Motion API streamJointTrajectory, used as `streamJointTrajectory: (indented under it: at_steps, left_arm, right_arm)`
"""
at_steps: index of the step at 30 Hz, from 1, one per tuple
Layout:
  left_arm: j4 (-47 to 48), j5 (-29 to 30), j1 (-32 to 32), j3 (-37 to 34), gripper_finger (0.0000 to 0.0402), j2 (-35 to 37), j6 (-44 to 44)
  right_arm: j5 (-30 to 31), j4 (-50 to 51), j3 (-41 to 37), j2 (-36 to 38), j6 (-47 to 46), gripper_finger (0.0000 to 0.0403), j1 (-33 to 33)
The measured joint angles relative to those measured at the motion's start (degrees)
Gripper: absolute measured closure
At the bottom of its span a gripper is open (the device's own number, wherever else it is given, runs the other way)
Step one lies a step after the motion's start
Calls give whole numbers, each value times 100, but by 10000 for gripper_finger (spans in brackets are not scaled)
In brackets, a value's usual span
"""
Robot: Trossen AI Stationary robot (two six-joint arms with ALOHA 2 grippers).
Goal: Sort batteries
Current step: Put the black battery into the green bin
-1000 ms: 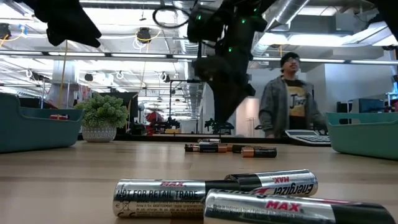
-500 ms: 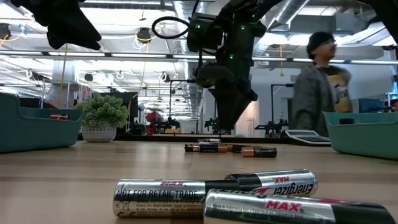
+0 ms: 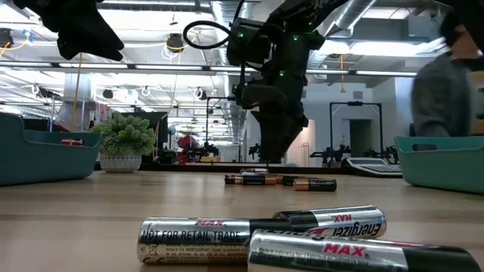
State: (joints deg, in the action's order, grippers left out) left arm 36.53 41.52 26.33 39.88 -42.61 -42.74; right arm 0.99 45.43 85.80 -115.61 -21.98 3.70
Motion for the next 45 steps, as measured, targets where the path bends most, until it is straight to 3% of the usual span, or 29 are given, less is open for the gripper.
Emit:
streamJointTrajectory:
  at_steps: [19,23,29,31,37,45]
  left_arm:
    - [-44,-11,0,0,262,-9,-106]
    - [-46,-13,-1,0,262,-11,-107]
    - [-45,-14,-2,0,262,-11,-83]
    - [-43,-15,-2,0,262,-11,-63]
    - [5,-17,-2,0,262,-11,-61]
    - [5,-81,0,2,262,-11,-42]
  right_arm:
    - [62,27,28,-791,82,229,-68]
    - [54,-48,11,-773,-2,270,-64]
    - [33,-25,11,-763,-127,372,-59]
    - [23,47,7,-691,-175,389,-62]
    - [-45,105,-46,-259,-413,386,-67]
    - [28,249,-33,915,-664,386,-111]
